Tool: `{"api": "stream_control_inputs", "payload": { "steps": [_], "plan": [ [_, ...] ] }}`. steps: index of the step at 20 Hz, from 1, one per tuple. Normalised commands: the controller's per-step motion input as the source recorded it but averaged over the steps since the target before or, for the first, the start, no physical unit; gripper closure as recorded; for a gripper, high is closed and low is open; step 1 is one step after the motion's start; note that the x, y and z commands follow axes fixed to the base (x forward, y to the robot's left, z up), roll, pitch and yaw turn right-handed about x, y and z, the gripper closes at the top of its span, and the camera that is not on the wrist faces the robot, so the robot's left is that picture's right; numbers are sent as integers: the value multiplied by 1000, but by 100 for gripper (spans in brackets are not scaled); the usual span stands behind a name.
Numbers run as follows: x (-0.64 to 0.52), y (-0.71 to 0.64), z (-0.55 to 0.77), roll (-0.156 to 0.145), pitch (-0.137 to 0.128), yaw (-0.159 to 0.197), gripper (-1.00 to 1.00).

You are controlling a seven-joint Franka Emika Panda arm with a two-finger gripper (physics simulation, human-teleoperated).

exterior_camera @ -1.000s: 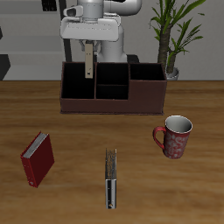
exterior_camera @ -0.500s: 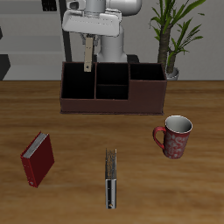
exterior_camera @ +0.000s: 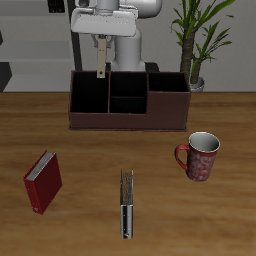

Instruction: Place the yellow book into the back desk caddy's front compartment and place the red mug into the back desk caddy's right compartment

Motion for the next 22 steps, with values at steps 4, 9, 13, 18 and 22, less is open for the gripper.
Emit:
{"api": "stream_control_inputs", "payload": {
  "steps": [4, 9, 13, 18, 22],
  "plan": [
    [97, 170, 5, 26, 4, 230, 100],
    [112, 199, 28, 12, 16, 197, 100],
    [22, 147, -75, -3, 8, 137, 100],
    [-76, 213, -123, 24, 23, 144, 100],
    [0, 61, -67, -1, 21, 143, 100]
  ]
}}
